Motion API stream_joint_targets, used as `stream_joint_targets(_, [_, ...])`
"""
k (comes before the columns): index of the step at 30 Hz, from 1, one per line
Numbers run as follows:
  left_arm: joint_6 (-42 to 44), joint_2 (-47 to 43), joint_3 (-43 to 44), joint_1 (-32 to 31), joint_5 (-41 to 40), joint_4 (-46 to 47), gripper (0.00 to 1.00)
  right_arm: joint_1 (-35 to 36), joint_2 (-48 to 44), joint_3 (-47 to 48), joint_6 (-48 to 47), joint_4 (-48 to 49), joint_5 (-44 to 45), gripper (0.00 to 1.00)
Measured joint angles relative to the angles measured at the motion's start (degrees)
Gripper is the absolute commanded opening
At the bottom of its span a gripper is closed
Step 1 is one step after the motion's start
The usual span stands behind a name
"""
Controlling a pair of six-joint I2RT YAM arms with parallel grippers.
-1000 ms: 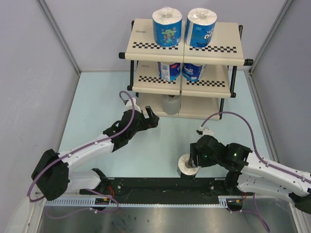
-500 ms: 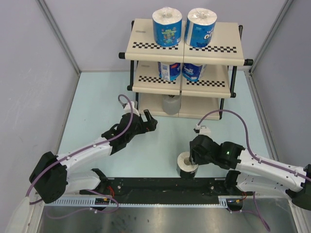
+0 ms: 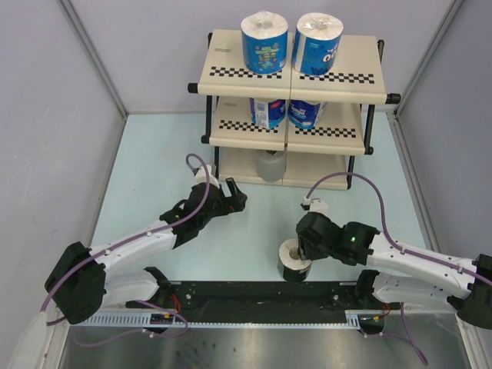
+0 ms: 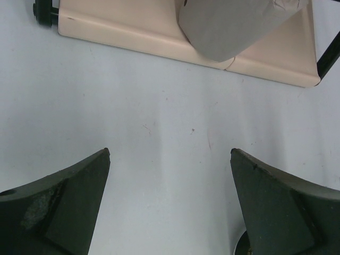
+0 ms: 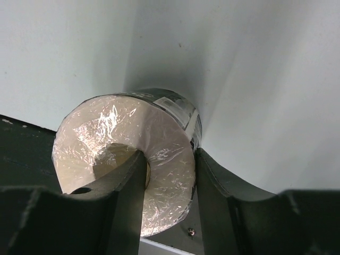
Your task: Place and organize the paper towels onto the shelf
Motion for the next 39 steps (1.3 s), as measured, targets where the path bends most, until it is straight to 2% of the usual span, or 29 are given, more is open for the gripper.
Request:
stream_joint_targets(6, [-0.9,-1.5,-1.1,0.0,0.4,0.0,1.00,-3.3,-1.7,-0.3,-1.0,5.3,1.0,0.27])
stream_joint_targets(14, [-1.9,-5.9,-3.5,0.0,0.6,-0.6,1.00,-16.6,-2.9,-0.3,-6.5,15.8,2.7,0.29])
stream_joint_targets(19, [-3.0,-8.8,-5.4,0.0,1.6,-1.1,1.00,-26.8,1.5,-0.2,-10.4,23.3,1.5,0.30])
stream_joint_targets(23, [-3.4,-9.1,-5.9,0.0,2.9,-1.2,1.00,-32.1,8.5,1.7,-13.0,27.4,1.0,0.30])
stream_joint_targets(33, [-3.2,-11.6,-5.9,0.0,3.2,-1.8,1.00,-35.4,18.1,7.8,-15.1,38.0,2.4,0.33])
stream_joint_targets(36, [-3.3,-11.8,-5.9,-0.1,3.4,-1.8,1.00,-35.6,19.9,8.2,-14.9,41.1,4.5,0.44])
stream_joint_targets(39, [-3.3,-11.8,-5.9,-0.1,3.4,-1.9,1.00,-35.6,22.4,8.2,-14.0,43.7,6.1,0.49])
